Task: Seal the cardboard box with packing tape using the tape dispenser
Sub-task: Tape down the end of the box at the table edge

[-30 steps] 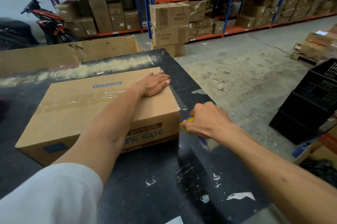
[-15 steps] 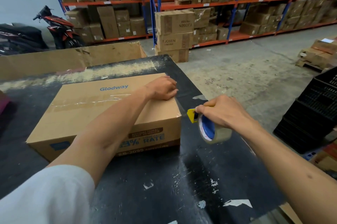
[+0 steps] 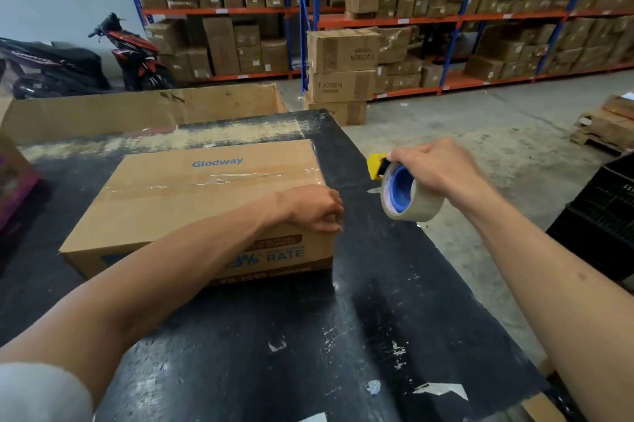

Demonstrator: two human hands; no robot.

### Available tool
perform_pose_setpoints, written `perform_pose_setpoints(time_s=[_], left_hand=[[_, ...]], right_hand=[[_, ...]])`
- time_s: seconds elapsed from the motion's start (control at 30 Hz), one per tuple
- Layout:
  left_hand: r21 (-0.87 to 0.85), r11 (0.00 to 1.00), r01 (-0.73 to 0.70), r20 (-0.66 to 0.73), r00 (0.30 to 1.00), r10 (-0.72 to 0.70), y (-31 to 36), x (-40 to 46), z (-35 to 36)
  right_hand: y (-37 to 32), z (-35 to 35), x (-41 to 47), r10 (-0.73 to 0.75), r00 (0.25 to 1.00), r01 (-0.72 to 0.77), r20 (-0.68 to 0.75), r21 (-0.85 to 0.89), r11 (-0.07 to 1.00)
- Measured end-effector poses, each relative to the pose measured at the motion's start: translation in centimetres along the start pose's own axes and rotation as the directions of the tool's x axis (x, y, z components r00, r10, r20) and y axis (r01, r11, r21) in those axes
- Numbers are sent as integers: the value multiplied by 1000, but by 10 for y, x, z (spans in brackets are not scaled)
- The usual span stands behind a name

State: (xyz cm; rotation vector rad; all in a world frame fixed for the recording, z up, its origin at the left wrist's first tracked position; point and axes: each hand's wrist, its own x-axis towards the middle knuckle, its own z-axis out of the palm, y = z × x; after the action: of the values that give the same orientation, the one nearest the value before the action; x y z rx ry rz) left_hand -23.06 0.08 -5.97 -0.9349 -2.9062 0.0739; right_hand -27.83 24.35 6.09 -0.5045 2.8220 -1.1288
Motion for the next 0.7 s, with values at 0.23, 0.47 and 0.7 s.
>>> perform_pose_setpoints(time_s=[0.23,0.47,0.7], left_hand=[[175,977,119,-249,966,-73,6,-9,21],[186,981,60,-264,965,-9,-6,-4,32],[-357,832,424,-129,860,-493,7,-19,-3]], right_hand=[[-9,-7,13,-23,1000,24,-13,59,998],[-24,7,20,-29,999,26,28,87,996],[-45,15,27,-84,996,79,38,118,990]])
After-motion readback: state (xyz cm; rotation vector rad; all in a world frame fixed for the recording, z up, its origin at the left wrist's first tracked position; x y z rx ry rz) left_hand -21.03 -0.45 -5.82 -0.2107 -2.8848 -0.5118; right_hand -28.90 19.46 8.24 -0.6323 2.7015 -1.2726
